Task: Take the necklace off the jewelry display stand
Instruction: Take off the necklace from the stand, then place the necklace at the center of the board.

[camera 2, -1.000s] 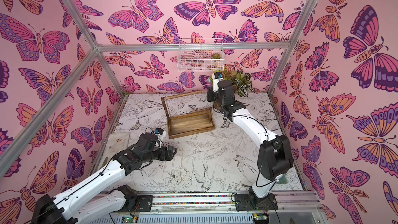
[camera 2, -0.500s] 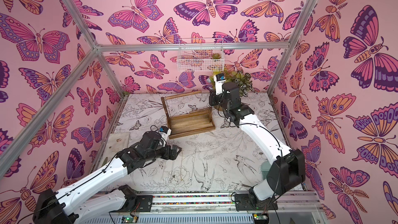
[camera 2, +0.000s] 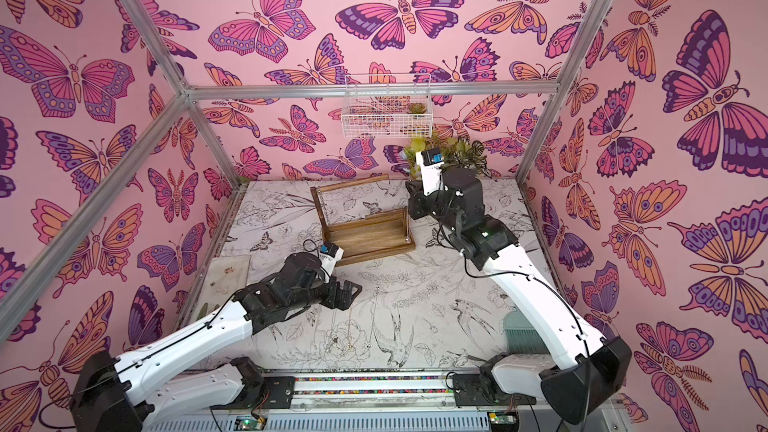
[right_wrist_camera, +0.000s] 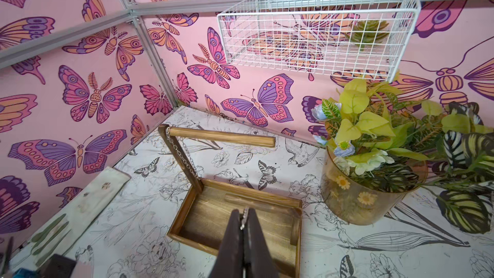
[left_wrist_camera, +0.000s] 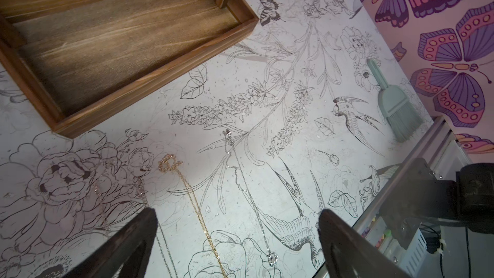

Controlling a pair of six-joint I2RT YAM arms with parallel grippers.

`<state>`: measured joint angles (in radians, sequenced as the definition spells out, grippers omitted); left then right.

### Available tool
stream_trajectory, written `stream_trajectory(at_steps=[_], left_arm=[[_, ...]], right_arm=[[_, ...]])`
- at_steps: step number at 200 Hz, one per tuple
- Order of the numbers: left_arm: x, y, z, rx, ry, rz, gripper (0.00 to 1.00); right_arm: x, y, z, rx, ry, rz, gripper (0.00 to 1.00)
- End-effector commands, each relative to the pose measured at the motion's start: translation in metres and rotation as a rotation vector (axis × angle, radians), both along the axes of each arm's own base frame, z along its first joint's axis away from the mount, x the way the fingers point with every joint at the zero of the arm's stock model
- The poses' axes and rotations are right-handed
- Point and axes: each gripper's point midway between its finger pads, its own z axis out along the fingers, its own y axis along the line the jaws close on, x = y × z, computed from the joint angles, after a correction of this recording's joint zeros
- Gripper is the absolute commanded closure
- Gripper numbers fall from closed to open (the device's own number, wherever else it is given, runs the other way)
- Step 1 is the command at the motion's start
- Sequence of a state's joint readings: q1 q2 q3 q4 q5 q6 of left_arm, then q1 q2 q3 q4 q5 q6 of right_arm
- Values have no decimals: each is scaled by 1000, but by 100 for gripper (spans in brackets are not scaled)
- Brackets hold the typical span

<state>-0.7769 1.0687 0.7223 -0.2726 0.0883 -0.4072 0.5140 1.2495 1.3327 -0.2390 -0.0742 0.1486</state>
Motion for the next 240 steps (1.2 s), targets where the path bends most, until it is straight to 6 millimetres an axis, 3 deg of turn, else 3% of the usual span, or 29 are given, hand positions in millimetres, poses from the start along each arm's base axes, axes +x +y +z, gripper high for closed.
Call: stream_trajectory(at_steps=[1,38,84,97,101,141,206,240], left_arm=[[2,-21,23,-50,-91,-81,3],[9,-48,42,-109,-168,-168,0],[25,-77,59,-170,-224,-221,0],[22,-87,71,-209,-244,-256,0],[24,-92,60,-194,-224,-268,0],[6,-117,75,-225,-294,-382,0],[23,-132,99,-223,-414,-361,0],[31,-145,100,-210,-433,-378,2]], right_arm=[[-28,2,-5,-17,35,60,100],[-61,7,-2,5,50,109,100],[-83,16,6,25,54,162,100],[-88,17,7,34,57,172,100],[-90,18,9,37,56,175,100],[-109,20,16,52,61,206,100],[-118,20,35,69,36,227,100],[-117,22,42,73,24,232,100]])
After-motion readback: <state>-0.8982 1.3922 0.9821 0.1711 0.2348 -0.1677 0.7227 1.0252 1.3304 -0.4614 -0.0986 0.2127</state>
